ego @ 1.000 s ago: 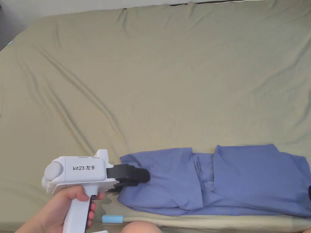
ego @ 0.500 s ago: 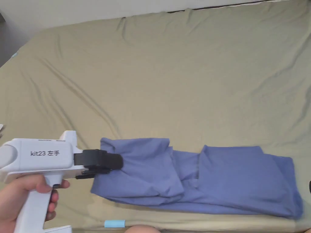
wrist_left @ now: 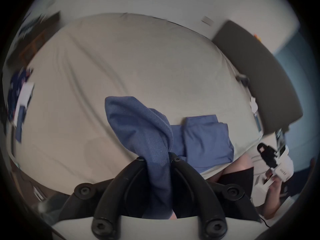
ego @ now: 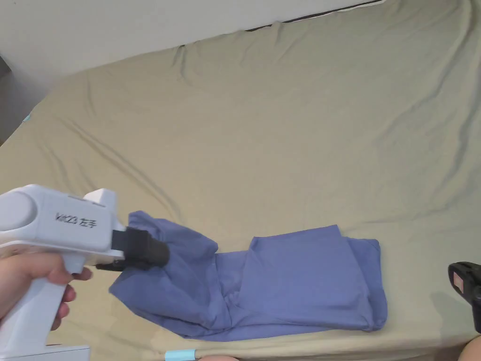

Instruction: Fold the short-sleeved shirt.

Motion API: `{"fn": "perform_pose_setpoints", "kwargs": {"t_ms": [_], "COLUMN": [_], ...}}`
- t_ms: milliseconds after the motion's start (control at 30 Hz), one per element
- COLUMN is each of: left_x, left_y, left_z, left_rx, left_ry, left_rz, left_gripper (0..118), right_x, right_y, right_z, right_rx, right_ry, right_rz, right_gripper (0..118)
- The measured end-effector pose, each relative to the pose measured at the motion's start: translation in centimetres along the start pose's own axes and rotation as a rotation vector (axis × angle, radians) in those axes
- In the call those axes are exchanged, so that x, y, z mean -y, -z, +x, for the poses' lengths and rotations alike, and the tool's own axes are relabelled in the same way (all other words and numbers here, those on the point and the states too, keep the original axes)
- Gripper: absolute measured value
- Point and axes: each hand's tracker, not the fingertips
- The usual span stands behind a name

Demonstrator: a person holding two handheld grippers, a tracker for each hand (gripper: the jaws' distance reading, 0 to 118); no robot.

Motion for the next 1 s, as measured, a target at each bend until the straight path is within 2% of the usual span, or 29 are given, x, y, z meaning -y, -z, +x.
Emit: {"fn": "perform_pose_setpoints", "kwargs": {"t_ms": [167,433,467,500,533,567,600,633,667,733,767,800,833,867,933,1000], "left_x": [-2.0,-2.4,-2.3,-2.1,-1.7,-1.3,-1.3,-1.2,-1.2,-1.1,-1.0,-0.7,-0.4,-0.2,0.2,1.1], "left_y": [3.1,12.6,13.8,14.6,15.2,15.4,14.8,13.6,12.0,9.2,8.0,6.9,6.2,6.3,8.6,11.3], "left_z": [8.2,17.6,18.7,19.5,20.3,21.1,21.5,21.8,21.9,20.9,20.2,19.7,18.8,18.3,17.6,17.1], "left_rx": [0.034,-0.031,-0.038,-0.031,0.011,0.06,0.113,0.182,0.243,0.274,0.254,0.235,0.182,0.098,-0.084,-0.089], "left_ry": [0.071,0.146,0.159,0.167,0.188,0.196,0.189,0.189,0.189,0.155,0.146,0.137,0.126,0.139,0.149,0.168], "left_rz": [-0.065,-0.176,-0.19,-0.195,-0.21,-0.204,-0.199,-0.173,-0.134,-0.033,0.016,0.057,0.128,0.165,0.09,0.002], "left_gripper": [15,15,19,29,46,66,71,70,70,70,66,51,23,0,0,0], "right_x": [-0.2,-0.3,-0.3,-0.3,-0.2,-0.2,-0.1,0.0,0.1,0.1,0.1,0.2,0.2,0.2,0.2,0.1], "right_y": [0.2,-1.1,-1.1,-1.1,-1.1,-1.0,-1.0,-1.0,-1.0,-1.0,-0.9,-0.8,-0.7,-0.6,-0.5,-0.3], "right_z": [0.3,1.8,2.1,2.4,2.7,3.0,3.2,3.5,3.6,3.4,3.3,3.2,2.9,2.8,2.5,2.1], "right_rx": [-0.022,-0.041,-0.037,-0.032,-0.033,-0.039,-0.051,-0.065,-0.069,-0.068,-0.07,-0.075,-0.078,-0.082,-0.093,-0.095], "right_ry": [0.01,-0.03,-0.026,-0.017,0.003,0.028,0.059,0.086,0.094,0.097,0.094,0.089,0.085,0.084,0.079,0.066], "right_rz": [0.012,0.039,0.042,0.045,0.043,0.036,0.03,0.033,0.033,0.031,0.028,0.024,0.021,0.019,0.017,0.014], "right_gripper": [4,4,4,4,4,4,4,4,4,4,4,4,4,4,4,4]}}
